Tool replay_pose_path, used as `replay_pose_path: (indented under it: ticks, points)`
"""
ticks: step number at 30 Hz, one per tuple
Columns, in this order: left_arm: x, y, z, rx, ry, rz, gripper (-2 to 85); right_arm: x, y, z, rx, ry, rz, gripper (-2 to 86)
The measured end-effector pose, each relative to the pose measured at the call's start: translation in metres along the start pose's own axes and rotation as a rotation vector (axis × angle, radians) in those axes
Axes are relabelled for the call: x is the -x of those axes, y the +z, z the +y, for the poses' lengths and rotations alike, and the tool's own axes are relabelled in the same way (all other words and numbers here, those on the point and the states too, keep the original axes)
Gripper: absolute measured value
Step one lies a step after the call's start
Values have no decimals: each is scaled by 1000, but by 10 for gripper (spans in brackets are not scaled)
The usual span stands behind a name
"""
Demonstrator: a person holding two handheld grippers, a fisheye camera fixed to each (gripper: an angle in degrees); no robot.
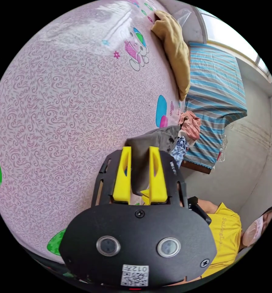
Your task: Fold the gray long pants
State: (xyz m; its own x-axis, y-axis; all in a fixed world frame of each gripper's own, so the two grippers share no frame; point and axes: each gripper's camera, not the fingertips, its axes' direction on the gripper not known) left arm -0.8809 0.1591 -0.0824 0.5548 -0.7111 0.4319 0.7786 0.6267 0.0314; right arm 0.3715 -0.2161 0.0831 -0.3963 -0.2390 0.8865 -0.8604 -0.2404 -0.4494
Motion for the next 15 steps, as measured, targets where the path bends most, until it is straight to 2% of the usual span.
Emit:
replay_pose_path:
  ticks: [6, 8, 10, 12, 15]
  points:
    - [-37, -8, 21, 14, 154, -209, 24, 1, -7, 2, 3, -9, 11, 15]
    - [-49, -9, 38, 58, 219, -377, 18, 14, -3, 0, 21, -54, 8, 15]
    - [-49, -4, 54, 108, 240, -432, 16, 25, 2, -7, 33, -90, -2, 17]
    - [-44, 0, 71, 147, 246, -457, 16, 31, 7, -15, 45, -127, -39, 20]
    - [-31, -6, 98, 129, 217, -395, 19, 41, 9, -21, 50, -222, -2, 33]
